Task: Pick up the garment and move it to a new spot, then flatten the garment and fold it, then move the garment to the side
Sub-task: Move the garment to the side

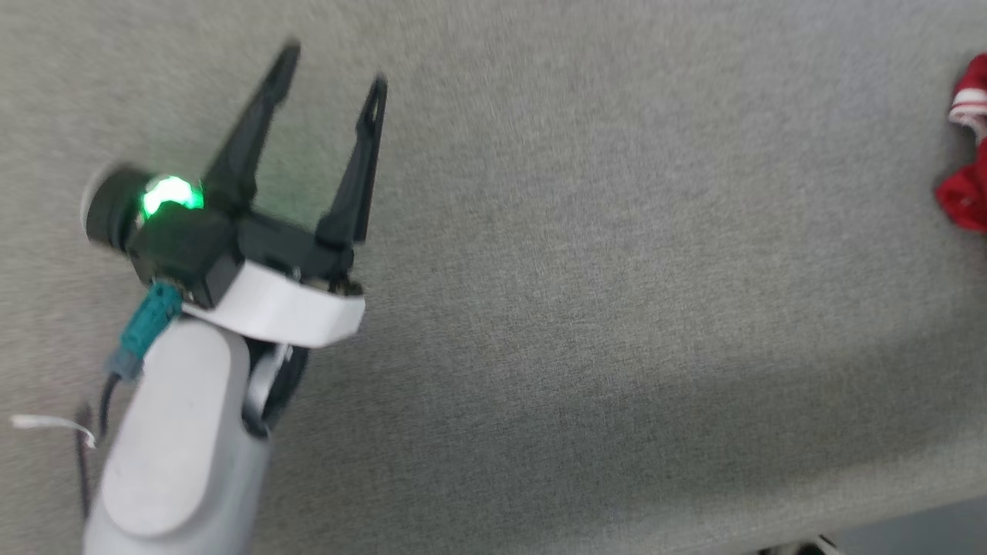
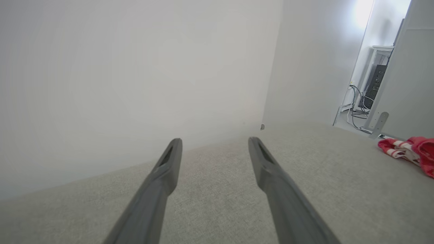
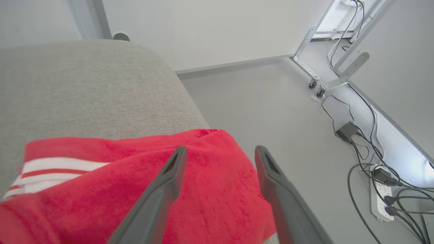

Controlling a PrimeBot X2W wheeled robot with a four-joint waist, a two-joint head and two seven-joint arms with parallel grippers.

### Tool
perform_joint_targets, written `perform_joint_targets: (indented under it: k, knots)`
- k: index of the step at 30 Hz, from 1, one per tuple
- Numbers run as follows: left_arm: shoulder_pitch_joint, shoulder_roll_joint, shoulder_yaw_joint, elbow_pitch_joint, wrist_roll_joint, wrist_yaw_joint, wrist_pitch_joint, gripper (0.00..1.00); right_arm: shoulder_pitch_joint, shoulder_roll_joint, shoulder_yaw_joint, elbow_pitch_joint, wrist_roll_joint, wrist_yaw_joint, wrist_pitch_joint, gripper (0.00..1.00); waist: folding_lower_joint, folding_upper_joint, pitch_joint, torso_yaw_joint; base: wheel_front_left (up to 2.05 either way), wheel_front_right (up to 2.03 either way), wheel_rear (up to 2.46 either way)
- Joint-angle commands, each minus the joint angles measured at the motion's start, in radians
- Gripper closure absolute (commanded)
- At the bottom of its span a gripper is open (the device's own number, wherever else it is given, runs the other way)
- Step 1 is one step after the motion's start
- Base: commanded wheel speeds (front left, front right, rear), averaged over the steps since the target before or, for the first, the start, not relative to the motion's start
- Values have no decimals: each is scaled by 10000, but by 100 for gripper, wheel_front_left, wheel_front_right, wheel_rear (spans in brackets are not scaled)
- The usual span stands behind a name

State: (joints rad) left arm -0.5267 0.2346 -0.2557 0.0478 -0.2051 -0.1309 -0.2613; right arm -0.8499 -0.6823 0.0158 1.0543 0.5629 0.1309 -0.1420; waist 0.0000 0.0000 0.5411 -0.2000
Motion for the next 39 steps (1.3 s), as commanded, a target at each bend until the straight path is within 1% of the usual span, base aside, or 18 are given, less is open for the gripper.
perform_joint_targets:
  k: [1,5,10,15,19,21,23,30,32,39]
  knots:
    - [182,-30,54,34,-126,6,-51,0,133,67,72,-73,18,-5,-60,0,0,0,-550,229,0,0,0]
    - [1232,-437,631,467,-304,6,-52,0,686,176,725,-609,181,-5,-398,0,0,0,-1585,589,0,0,0]
    - [2534,-665,1278,855,-408,6,-52,0,1440,564,1443,-1372,425,-7,-801,0,0,0,-2653,963,0,0,0]
    - [3438,-954,1602,1117,-482,6,-51,0,2488,859,2095,-2280,508,-5,-1116,0,0,0,-3486,1595,0,0,0]
    - [4002,-1201,1737,1299,-523,6,-52,0,3397,1274,2420,-3168,674,-5,-1224,0,0,0,-3979,2035,0,0,0]
    - [4235,-1289,1764,1404,-534,6,-52,0,3844,1559,2286,-3550,840,-5,-1232,0,0,0,-4195,2261,0,0,0]
    - [4431,-1365,1770,1502,-540,6,-52,0,4298,1838,2112,-4069,725,-5,-1231,0,0,0,-4378,2494,0,0,0]
    - [4952,-1499,1880,1616,-549,6,-52,0,5847,3105,569,-5714,121,-5,-1232,0,0,0,-4882,2994,0,0,0]
    - [5090,-1490,1956,1583,-558,6,-52,0,6308,3399,304,-6114,-147,-5,-1233,0,0,0,-5079,3083,0,0,0]
    - [5543,-1391,1999,1275,-524,6,-52,0,7523,3773,-415,-7343,-710,-5,-1235,0,0,0,-5407,3204,0,0,0]
